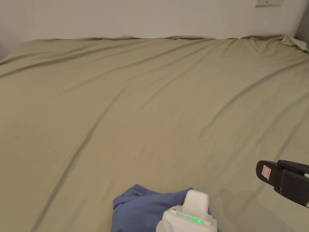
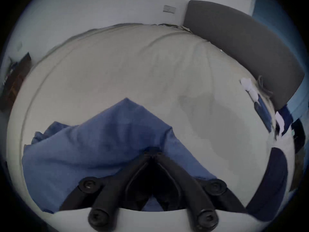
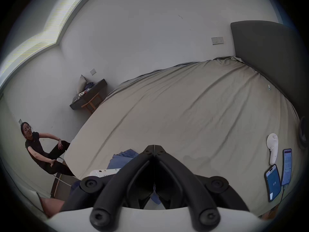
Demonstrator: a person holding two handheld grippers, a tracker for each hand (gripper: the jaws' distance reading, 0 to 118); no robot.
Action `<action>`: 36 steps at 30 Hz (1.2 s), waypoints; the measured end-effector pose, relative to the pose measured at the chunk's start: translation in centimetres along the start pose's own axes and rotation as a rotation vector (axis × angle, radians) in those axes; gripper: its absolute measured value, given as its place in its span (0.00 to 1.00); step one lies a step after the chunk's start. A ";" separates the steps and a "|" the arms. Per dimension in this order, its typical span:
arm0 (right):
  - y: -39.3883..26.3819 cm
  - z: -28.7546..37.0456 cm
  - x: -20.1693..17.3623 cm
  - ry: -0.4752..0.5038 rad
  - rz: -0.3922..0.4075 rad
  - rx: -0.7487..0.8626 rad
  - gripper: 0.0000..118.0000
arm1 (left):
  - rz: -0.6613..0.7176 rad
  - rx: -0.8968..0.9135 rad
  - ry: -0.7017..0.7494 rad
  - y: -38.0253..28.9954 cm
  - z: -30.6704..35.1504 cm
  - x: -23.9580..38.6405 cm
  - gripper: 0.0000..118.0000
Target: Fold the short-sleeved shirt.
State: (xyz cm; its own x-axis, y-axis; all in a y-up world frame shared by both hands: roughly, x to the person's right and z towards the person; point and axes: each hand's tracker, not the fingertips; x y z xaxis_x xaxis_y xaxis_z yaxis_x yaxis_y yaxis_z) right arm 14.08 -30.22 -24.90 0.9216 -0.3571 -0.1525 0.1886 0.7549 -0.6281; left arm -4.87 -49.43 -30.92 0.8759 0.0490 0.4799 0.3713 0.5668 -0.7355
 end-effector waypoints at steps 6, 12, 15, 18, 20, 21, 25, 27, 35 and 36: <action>0.0 -0.4 0.1 0.025 -0.003 0.003 0.02 | 0.099 -0.023 -0.104 0.6 0.3 -2.9 0.00; 0.4 -2.5 1.4 0.266 -0.085 -0.019 0.02 | 0.435 0.209 -0.426 0.9 10.8 -14.6 0.00; -0.6 -6.4 2.1 0.366 -0.139 -0.144 0.02 | 0.479 0.266 -0.290 -1.8 14.3 -20.5 0.00; -2.5 -11.3 2.4 0.357 -0.134 -0.295 0.02 | 0.501 0.216 -0.224 -4.1 15.6 -23.9 0.00; -4.3 -15.1 3.6 0.354 -0.177 -0.413 0.02 | 0.572 0.200 -0.253 -5.6 15.5 -25.1 0.00; -5.3 -16.8 4.0 0.331 -0.195 -0.460 0.02 | 0.593 0.197 -0.257 -5.9 16.1 -24.7 0.00; -8.3 -21.6 5.9 0.176 -0.223 -0.631 0.02 | 0.627 0.190 -0.272 -6.9 15.9 -24.1 0.00; -9.3 -22.5 6.9 0.148 -0.231 -0.624 0.02 | 0.635 0.184 -0.280 -7.1 15.0 -24.0 0.18; -8.9 -22.4 7.7 0.214 -0.259 -0.615 0.02 | 0.567 0.043 -0.282 -7.2 7.3 -25.5 1.00; -9.1 -22.3 7.8 0.222 -0.274 -0.615 0.02 | 0.578 0.032 -0.269 -7.0 5.6 -25.9 1.00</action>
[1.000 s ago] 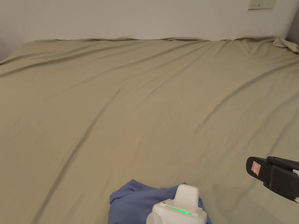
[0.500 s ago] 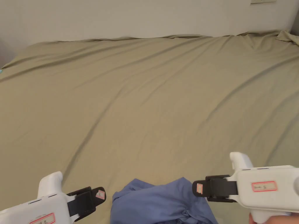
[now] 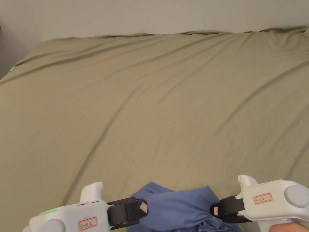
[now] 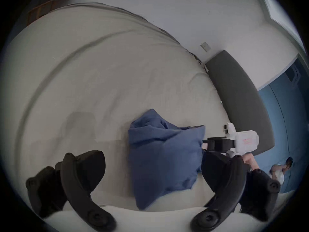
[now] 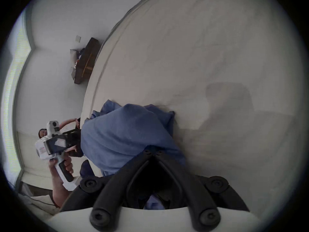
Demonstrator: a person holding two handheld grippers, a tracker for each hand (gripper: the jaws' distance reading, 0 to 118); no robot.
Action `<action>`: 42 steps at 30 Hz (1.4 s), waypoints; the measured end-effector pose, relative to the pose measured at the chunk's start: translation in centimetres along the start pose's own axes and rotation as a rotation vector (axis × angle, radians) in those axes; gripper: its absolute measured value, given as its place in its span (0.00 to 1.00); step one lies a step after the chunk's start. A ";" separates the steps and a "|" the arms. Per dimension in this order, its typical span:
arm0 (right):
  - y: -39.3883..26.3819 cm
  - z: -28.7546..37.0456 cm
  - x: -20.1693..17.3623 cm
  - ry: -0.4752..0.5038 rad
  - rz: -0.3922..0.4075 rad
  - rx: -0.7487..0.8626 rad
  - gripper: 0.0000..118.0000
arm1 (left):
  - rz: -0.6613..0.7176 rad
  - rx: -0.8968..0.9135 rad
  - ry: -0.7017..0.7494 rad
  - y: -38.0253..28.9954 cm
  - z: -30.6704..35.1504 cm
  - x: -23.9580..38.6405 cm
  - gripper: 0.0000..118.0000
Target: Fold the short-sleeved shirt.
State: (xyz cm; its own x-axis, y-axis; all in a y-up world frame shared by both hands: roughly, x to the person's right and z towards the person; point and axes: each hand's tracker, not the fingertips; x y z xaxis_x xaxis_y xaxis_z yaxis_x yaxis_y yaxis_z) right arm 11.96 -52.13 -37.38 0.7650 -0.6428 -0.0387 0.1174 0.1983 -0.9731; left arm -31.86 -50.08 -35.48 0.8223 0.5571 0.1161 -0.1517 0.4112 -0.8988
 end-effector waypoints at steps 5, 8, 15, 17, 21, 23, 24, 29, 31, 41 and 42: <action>-0.3 0.1 0.9 0.043 -0.026 0.007 0.02 | -0.072 -0.074 0.081 -0.3 -3.0 4.7 0.90; -0.6 0.1 0.8 0.045 -0.025 0.015 0.02 | -0.094 -0.058 0.120 -0.8 -3.9 6.0 0.57; -1.3 0.4 -0.2 0.017 0.000 0.052 0.02 | -0.074 -0.041 0.021 -0.7 -0.7 6.1 0.28; -1.7 1.1 -1.9 -0.027 0.056 0.084 0.02 | -0.096 -0.027 0.019 -0.2 0.7 6.2 0.28; -3.0 4.7 -5.5 0.162 0.147 0.267 0.02 | -0.102 -0.012 -0.036 0.9 4.4 6.4 0.28; -3.6 7.5 -7.4 0.219 0.209 0.375 0.02 | -0.109 -0.012 -0.042 1.6 6.6 5.7 0.28; -3.8 9.2 -8.4 0.232 0.252 0.426 0.02 | -0.138 -0.015 -0.009 2.2 8.0 4.9 0.28; -5.0 15.8 -11.3 0.221 0.374 0.573 0.02 | -0.170 -0.021 0.224 6.2 14.3 -2.7 0.28; -5.5 17.4 -11.8 0.188 0.388 0.607 0.02 | -0.146 -0.025 0.298 7.2 17.1 -5.3 0.28; -7.0 19.3 -12.0 0.057 0.367 0.664 0.02 | 0.006 -0.106 0.694 8.9 23.4 -18.6 0.28; -6.9 19.2 -12.2 0.045 0.367 0.665 0.02 | 0.009 -0.110 0.722 8.7 23.4 -19.7 0.27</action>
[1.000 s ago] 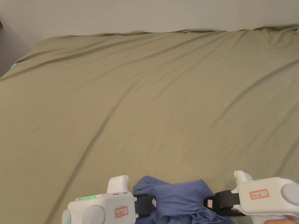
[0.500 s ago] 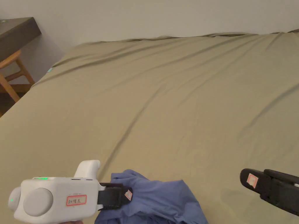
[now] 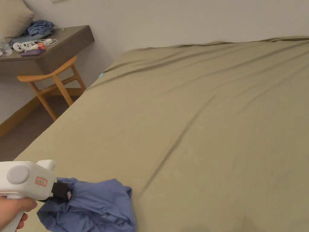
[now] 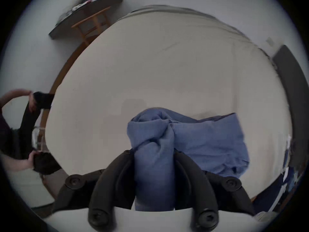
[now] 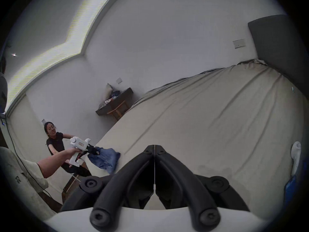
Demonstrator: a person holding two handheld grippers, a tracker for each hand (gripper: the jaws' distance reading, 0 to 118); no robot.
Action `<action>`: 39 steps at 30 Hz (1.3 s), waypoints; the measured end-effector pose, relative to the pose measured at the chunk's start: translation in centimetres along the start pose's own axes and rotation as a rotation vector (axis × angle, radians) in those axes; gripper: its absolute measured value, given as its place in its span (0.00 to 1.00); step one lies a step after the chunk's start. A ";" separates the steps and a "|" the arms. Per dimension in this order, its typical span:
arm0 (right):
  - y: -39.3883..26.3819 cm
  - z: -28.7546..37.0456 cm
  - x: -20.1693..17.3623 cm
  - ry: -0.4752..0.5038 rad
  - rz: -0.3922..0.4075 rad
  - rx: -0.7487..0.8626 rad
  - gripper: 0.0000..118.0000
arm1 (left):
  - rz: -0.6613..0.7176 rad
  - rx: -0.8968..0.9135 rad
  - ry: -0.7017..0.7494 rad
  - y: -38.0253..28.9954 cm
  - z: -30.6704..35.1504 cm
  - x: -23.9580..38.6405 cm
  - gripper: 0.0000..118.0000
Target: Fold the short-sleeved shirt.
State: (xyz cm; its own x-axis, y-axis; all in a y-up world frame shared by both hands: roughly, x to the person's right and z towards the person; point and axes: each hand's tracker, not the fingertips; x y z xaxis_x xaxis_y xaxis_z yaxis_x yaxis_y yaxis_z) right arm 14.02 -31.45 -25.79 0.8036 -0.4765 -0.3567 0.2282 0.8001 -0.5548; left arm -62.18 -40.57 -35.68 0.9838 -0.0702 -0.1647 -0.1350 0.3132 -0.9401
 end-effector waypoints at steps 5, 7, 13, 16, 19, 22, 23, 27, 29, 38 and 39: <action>0.4 -0.7 -0.9 -0.036 0.044 -0.031 0.02 | 0.101 -0.090 0.099 -2.2 -3.2 -1.9 0.27; 0.3 -0.9 -1.4 -0.038 0.063 -0.040 0.02 | 0.160 -0.109 0.092 -3.0 -3.9 -1.7 0.27; -0.3 -1.6 -1.9 -0.058 0.113 -0.092 0.02 | 0.110 -0.049 0.323 -3.1 -2.2 0.0 1.00; -0.4 -1.7 -1.7 -0.159 0.150 -0.117 0.02 | 0.237 0.147 0.155 -2.2 2.7 -0.4 1.00; 0.5 -2.0 -1.4 -0.251 0.127 -0.133 0.02 | 0.304 0.335 0.008 -1.2 8.9 2.0 1.00; 3.3 -2.4 -1.4 -0.368 0.127 -0.091 0.02 | 0.132 0.547 -0.011 -0.5 15.5 8.2 0.63; 4.7 -2.6 -1.6 -0.425 0.132 -0.063 0.02 | 0.046 0.635 0.043 0.0 16.9 10.5 0.17; 9.5 -2.5 -2.8 -0.529 0.143 0.147 0.02 | 0.010 0.911 0.043 0.7 21.1 19.2 0.00; 11.7 -2.6 -4.3 -0.583 0.199 0.253 0.02 | 0.018 0.981 -0.022 1.3 22.8 23.9 0.00; 15.3 -3.1 -6.5 -0.645 0.354 0.381 0.02 | -0.062 1.069 -0.213 2.8 24.5 34.2 0.00; 15.1 -2.8 -6.4 -0.649 0.357 0.386 0.02 | -0.057 1.070 -0.209 3.0 24.2 34.4 0.00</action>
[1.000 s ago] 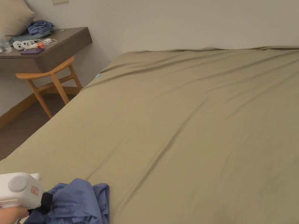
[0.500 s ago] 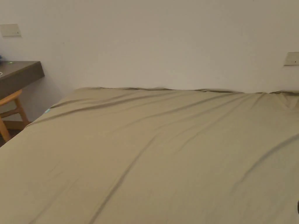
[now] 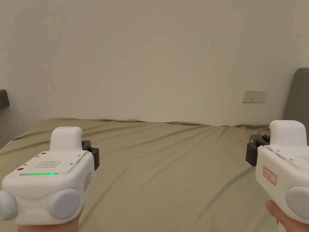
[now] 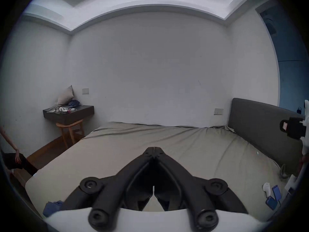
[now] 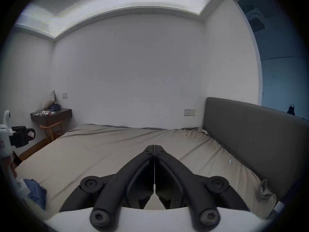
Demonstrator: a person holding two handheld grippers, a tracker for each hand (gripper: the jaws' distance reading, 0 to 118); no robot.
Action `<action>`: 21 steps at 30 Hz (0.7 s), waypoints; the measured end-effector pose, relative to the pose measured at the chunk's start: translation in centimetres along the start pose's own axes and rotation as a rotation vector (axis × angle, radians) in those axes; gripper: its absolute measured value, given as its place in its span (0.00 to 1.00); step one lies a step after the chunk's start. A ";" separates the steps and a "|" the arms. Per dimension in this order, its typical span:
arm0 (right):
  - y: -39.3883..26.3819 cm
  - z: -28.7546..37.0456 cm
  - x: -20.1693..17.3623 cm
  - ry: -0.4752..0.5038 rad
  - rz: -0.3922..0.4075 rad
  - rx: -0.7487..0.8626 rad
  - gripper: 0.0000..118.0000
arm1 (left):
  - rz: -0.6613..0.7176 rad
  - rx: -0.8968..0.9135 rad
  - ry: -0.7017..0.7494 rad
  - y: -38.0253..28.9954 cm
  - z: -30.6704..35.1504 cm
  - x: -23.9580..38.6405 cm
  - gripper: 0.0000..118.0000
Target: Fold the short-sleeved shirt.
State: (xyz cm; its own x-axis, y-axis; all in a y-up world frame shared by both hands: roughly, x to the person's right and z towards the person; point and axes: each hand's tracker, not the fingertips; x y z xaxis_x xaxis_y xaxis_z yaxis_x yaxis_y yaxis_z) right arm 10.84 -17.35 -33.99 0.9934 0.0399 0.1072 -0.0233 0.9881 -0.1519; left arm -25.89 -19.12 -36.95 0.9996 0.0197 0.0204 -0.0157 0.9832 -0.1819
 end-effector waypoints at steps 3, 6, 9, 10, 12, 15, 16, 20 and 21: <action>-0.5 0.3 0.7 -0.019 -0.020 -0.012 0.02 | 0.005 0.022 0.012 0.3 0.5 -0.6 0.00; -0.8 0.5 1.0 0.002 -0.051 -0.030 0.02 | 0.021 0.029 0.003 0.5 0.4 -0.9 0.00; -0.6 0.8 0.5 0.004 -0.040 -0.023 0.02 | 0.012 0.038 -0.005 0.8 1.1 -0.2 0.00; -0.5 0.9 0.4 0.005 -0.035 -0.017 0.02 | 0.009 0.042 -0.009 0.9 1.2 -0.3 0.00; -0.2 1.0 0.0 0.004 -0.025 -0.010 0.02 | -0.003 0.047 -0.011 1.1 1.5 0.2 0.00; 0.1 1.2 -0.3 0.012 -0.021 -0.004 0.02 | 0.012 0.040 -0.023 1.2 1.7 0.0 0.00; 0.1 1.2 -0.3 0.012 -0.018 -0.004 0.02 | 0.021 0.038 -0.031 1.4 1.9 0.2 0.00; 0.2 1.3 -0.4 0.005 -0.011 0.001 0.02 | 0.015 0.047 -0.018 1.6 2.3 0.6 0.00; 0.2 1.3 -0.5 0.006 -0.012 -0.001 0.02 | 0.007 0.049 -0.013 1.6 2.3 0.7 0.00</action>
State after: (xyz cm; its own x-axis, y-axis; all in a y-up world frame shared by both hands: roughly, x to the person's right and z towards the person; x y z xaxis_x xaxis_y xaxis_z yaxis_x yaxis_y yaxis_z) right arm 10.23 -16.99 -32.79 0.9943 0.0272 0.1034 -0.0112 0.9883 -0.1520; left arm -25.27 -17.15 -34.98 0.9991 0.0285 0.0326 -0.0239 0.9907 -0.1336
